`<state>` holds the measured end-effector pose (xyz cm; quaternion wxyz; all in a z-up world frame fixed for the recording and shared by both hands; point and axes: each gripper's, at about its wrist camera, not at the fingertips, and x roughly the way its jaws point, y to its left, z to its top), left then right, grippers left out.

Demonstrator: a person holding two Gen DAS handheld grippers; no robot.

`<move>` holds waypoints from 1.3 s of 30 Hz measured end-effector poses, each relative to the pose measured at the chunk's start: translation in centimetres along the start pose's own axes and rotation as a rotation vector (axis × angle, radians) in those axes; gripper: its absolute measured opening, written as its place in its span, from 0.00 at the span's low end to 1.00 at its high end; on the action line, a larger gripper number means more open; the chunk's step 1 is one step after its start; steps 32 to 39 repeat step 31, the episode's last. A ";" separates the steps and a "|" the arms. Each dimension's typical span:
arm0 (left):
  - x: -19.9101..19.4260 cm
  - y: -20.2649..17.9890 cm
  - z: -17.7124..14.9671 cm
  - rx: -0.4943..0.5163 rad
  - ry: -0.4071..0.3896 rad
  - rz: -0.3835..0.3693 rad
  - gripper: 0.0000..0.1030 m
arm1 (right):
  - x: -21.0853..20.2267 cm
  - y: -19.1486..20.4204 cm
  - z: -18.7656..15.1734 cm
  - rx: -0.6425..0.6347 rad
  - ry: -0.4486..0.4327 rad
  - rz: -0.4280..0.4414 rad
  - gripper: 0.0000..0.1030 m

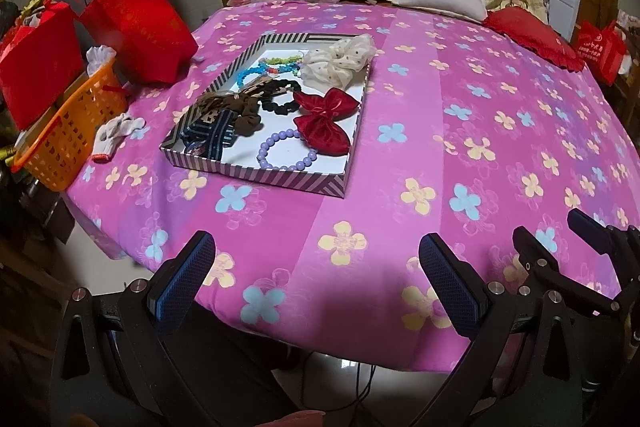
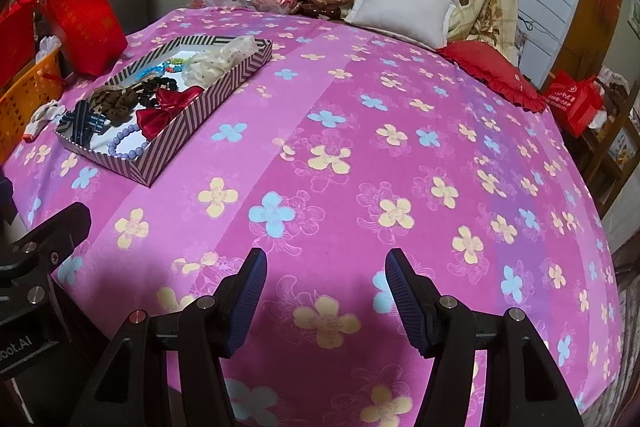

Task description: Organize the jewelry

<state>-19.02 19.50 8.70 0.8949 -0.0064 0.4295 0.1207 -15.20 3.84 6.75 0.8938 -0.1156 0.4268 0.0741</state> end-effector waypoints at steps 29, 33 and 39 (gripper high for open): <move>0.0 -2.7 0.0 0.029 0.009 -0.026 0.99 | 0.1 -2.3 -1.0 0.044 -0.017 0.015 0.58; -0.3 -2.8 0.1 0.034 -0.003 -0.026 0.99 | 0.1 -2.4 -1.1 0.044 -0.015 0.021 0.58; -0.3 -2.8 0.1 0.034 -0.003 -0.026 0.99 | 0.1 -2.4 -1.1 0.044 -0.015 0.021 0.58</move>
